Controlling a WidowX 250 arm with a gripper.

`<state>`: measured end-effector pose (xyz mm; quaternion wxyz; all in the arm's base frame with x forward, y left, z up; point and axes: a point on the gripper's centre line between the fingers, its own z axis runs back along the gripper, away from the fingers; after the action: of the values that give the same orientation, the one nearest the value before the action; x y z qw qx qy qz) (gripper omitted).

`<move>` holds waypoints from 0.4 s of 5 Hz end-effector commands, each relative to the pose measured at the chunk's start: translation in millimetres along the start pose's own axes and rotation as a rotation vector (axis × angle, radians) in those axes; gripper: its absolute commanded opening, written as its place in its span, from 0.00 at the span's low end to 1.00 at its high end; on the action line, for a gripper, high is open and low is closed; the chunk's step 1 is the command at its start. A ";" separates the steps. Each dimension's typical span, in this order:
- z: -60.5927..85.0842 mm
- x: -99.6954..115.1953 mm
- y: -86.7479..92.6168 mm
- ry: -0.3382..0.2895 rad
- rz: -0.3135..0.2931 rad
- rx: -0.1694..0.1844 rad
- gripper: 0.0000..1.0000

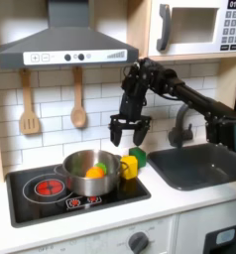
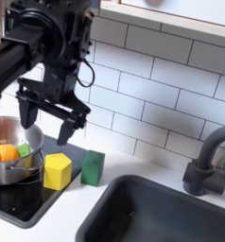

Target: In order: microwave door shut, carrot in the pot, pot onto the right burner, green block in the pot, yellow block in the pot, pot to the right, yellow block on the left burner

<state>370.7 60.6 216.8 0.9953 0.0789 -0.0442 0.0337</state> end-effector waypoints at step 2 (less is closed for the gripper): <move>-34.6 -7.3 -18.3 0.034 -0.034 -0.055 1.00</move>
<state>368.3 46.6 179.0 0.9982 0.0524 -0.0264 0.0139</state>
